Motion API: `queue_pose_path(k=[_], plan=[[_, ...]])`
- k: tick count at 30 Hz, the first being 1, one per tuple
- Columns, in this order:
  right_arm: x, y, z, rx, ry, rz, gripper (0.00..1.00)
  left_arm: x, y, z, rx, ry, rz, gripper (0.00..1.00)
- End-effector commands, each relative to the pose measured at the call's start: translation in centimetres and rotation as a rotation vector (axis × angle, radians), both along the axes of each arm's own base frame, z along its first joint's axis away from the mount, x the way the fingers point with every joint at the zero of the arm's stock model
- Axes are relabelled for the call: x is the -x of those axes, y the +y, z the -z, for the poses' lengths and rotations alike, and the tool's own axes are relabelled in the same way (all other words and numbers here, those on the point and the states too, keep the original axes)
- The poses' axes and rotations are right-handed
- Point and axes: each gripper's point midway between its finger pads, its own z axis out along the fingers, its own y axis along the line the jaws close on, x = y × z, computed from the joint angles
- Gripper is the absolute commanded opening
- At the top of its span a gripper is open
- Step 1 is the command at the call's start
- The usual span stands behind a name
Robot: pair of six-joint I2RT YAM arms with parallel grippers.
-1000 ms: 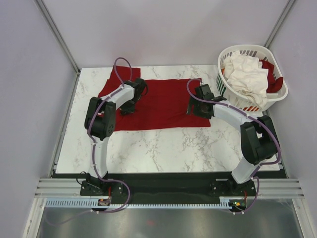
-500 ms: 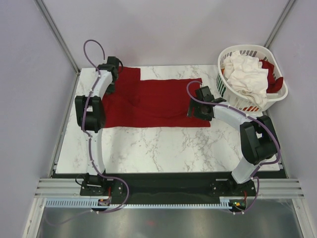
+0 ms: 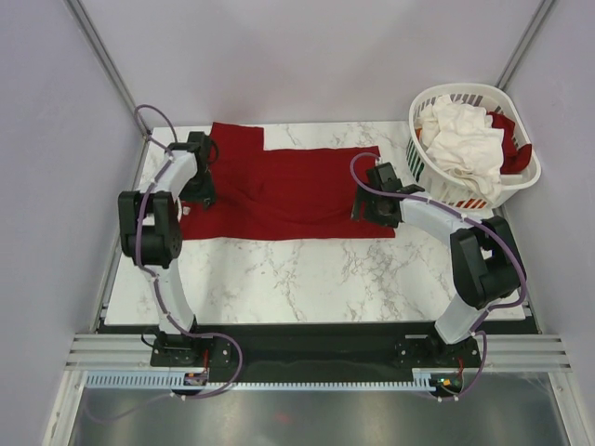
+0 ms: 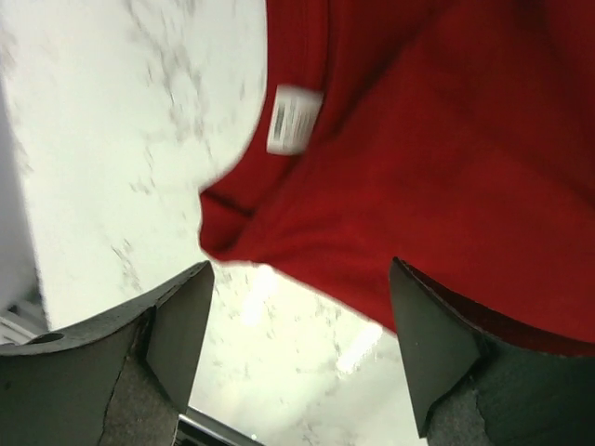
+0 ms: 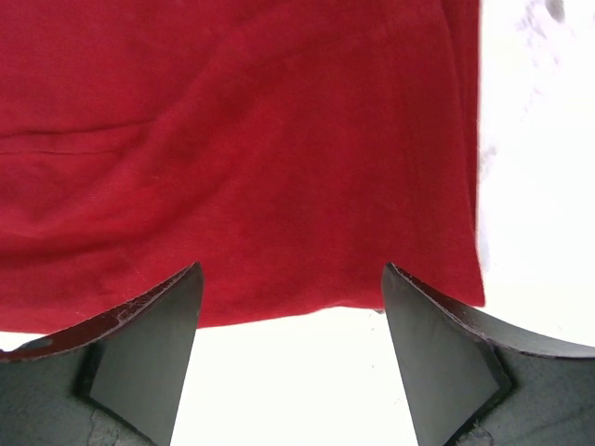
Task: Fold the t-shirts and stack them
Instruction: Fold the tshirt
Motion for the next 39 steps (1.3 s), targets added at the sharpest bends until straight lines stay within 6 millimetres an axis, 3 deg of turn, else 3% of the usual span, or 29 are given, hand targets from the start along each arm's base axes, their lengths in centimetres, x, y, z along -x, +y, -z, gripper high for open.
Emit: queue_pose_path(k=[1, 6, 9, 14, 17, 18, 19, 20, 21, 23, 24, 26, 27, 31, 35, 36, 39], plan=[[0.4, -1.2, -0.3, 0.024, -0.025, 0.048, 0.86, 3.2, -2.8, -0.2, 0.224, -0.113, -0.11, 0.83], [1.5, -3.6, 1.5, 0.052, 0.024, 0.099, 0.86, 6.2, -1.0, 1.6, 0.237, -0.119, -0.202, 0.83], [1.8, -4.7, 1.8, 0.076, 0.028, 0.13, 0.86, 6.1, -0.6, 2.5, 0.232, -0.146, -0.262, 0.86], [2.1, -6.0, 1.6, 0.115, 0.018, 0.157, 0.87, 5.8, 0.4, 4.0, 0.219, -0.135, -0.31, 0.84], [2.3, -5.8, 2.1, 0.107, 0.032, 0.146, 0.83, 5.3, 1.0, 4.7, 0.211, -0.131, -0.328, 0.68], [2.4, -5.7, 2.4, 0.104, 0.038, 0.139, 0.76, 5.2, 1.1, 5.2, 0.212, -0.123, -0.335, 0.57], [2.4, -5.5, 2.5, 0.096, 0.038, 0.131, 0.72, 5.0, 1.3, 5.2, 0.21, -0.125, -0.337, 0.55], [2.5, -5.4, 2.7, 0.087, 0.04, 0.128, 0.6, 4.8, 1.7, 5.2, 0.209, -0.131, -0.347, 0.53], [2.6, -5.3, 2.6, 0.081, 0.035, 0.122, 0.53, 4.7, 1.9, 5.3, 0.216, -0.132, -0.349, 0.44], [2.7, -5.1, 2.7, 0.072, 0.032, 0.111, 0.35, 4.3, 2.7, 4.9, 0.225, -0.152, -0.366, 0.34], [2.8, -5.2, 2.7, 0.071, 0.032, 0.114, 0.29, 4.1, 2.8, 4.8, 0.235, -0.159, -0.361, 0.2], [2.8, -5.0, 2.6, 0.063, 0.03, 0.107, 0.14, 3.7, 3.0, 4.3, 0.26, -0.178, -0.36, 0.02], [2.7, -4.9, 2.5, 0.058, 0.028, 0.109, 0.01, 3.6, 2.9, 4.0, 0.269, -0.186, -0.355, 0.02], [2.8, -5.3, 1.2, 0.066, 0.005, 0.126, 0.0, 5.3, 2.3, 1.7, 0.282, -0.246, -0.371, 0.02], [4.8, -6.4, 0.3, 0.077, 0.03, 0.155, 0.0, 8.1, 0.7, -0.9, 0.374, -0.329, -0.383, 0.02], [5.2, -6.5, -0.2, 0.065, 0.025, 0.165, 0.0, 8.5, -0.4, -2.8, 0.434, -0.392, -0.364, 0.02], [7.1, -6.7, -0.4, 0.052, 0.058, 0.167, 0.0, 11.0, -2.1, -3.0, 0.505, -0.413, -0.365, 0.02]])
